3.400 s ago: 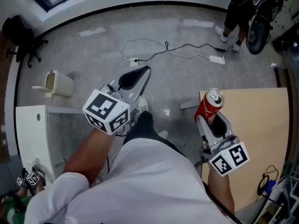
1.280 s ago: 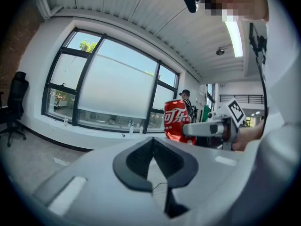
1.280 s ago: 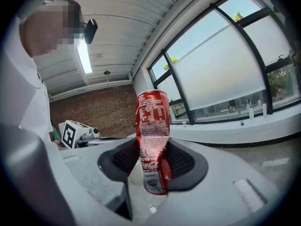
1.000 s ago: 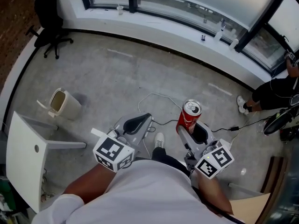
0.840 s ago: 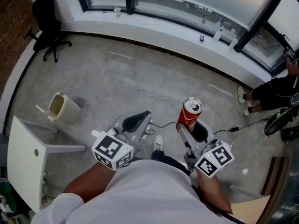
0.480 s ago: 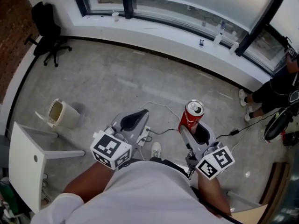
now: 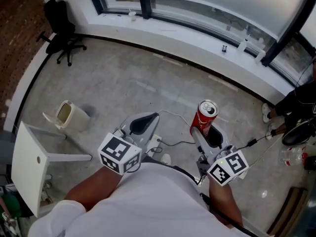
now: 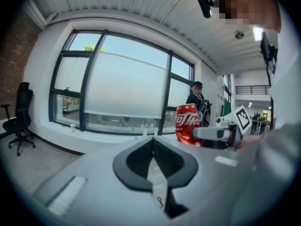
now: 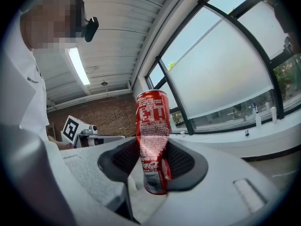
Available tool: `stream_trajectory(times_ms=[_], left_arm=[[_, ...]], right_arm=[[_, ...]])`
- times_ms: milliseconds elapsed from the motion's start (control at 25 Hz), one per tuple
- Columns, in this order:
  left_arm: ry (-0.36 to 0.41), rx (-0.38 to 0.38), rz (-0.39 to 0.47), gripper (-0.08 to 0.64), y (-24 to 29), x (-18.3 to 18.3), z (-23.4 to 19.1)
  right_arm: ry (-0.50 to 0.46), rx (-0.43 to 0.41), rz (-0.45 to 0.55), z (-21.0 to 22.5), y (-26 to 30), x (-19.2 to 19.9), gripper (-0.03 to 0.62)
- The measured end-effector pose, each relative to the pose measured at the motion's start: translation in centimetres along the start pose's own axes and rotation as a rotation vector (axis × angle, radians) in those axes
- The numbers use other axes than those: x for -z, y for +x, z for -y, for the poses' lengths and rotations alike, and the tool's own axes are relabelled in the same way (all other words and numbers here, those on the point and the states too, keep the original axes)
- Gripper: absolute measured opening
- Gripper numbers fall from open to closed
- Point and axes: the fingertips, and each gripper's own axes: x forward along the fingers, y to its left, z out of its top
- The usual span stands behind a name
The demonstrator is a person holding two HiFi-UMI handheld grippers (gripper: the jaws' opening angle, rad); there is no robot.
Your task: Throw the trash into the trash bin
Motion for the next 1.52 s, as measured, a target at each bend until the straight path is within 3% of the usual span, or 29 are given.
stream_trajectory(times_ms=[360, 920, 1280, 1520], left_arm=[[-0.021, -0.040, -0.019, 0.009, 0.7, -1.0, -0.9], [-0.060, -0.083, 0.022, 0.009, 2.2, -0.6, -6.6], [-0.090, -0.168, 0.069, 0.009, 1.0, -0.5, -15.0], [-0.133, -0.243, 0.101, 0.009, 0.0, -1.1, -23.6]], right_arm=[[0.047, -0.042, 0.002, 1.7, 1.5, -0.1, 0.172], [0.004, -0.075, -0.070, 2.8, 6.7, 0.8, 0.172], [-0.040, -0.156, -0.152, 1.2, 15.8, 1.2, 0.172], [-0.054, -0.228, -0.206, -0.4, 25.3, 0.7, 0.172]])
